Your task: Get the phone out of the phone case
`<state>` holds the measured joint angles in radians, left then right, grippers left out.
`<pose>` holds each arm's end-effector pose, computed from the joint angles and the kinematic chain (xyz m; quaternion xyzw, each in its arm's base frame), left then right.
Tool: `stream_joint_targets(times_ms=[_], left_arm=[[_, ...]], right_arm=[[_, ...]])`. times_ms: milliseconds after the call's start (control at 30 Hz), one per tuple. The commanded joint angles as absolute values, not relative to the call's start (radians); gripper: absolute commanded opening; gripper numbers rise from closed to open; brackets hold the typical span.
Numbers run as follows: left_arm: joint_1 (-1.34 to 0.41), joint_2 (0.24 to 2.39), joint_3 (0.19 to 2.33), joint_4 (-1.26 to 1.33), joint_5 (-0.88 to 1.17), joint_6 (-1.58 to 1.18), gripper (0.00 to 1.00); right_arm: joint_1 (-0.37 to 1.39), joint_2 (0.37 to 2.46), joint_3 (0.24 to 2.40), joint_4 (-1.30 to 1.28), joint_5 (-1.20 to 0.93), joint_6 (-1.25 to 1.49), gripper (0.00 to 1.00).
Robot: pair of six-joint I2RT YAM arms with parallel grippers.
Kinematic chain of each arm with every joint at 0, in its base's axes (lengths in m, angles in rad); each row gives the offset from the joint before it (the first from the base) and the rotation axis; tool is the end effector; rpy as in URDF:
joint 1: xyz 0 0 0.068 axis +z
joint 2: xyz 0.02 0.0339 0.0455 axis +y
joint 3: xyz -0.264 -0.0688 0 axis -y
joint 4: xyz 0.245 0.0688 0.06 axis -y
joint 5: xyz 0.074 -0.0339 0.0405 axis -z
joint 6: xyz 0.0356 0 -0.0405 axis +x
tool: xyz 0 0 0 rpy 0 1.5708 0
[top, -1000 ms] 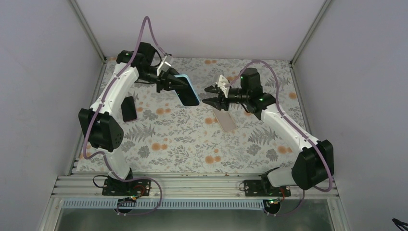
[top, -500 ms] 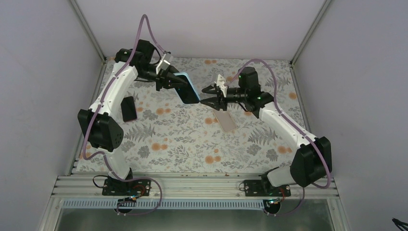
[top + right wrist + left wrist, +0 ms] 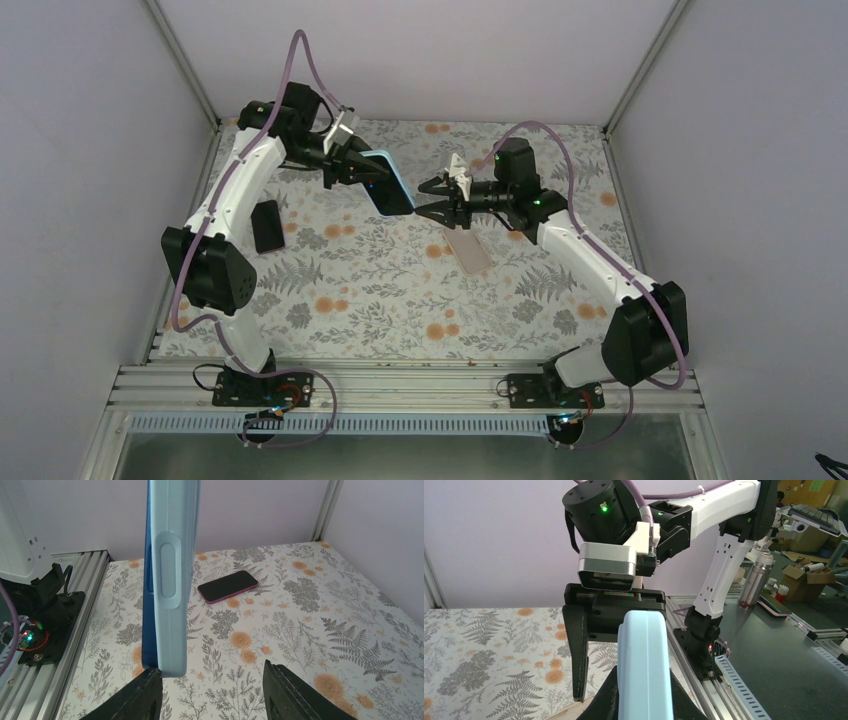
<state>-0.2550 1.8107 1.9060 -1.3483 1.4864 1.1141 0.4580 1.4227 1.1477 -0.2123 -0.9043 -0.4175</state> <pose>0.3249 -0.1213 0.3798 0.5427 0.4955 -0.5589 0.3842 0.2728 0.1657 0.3209 -0.5307 0.6025 0.3837 0.4561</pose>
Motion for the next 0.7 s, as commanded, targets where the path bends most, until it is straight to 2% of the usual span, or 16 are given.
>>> stream_joint_targets(times_ms=[0, 400, 667], left_arm=[[-0.264, 1.792, 1.929, -1.351, 1.799, 1.127, 0.02], [-0.289, 1.754, 1.887, -1.266, 1.800, 1.035, 0.02], [-0.303, 1.741, 1.880, -1.228, 1.801, 0.981, 0.02]], right_arm=[[0.475, 1.436, 1.187, -0.184, -0.906, -0.400, 0.52], [0.486, 1.487, 1.244, -0.167, -0.815, -0.368, 0.51], [0.501, 1.510, 1.266, -0.118, -0.576, -0.336, 0.48]])
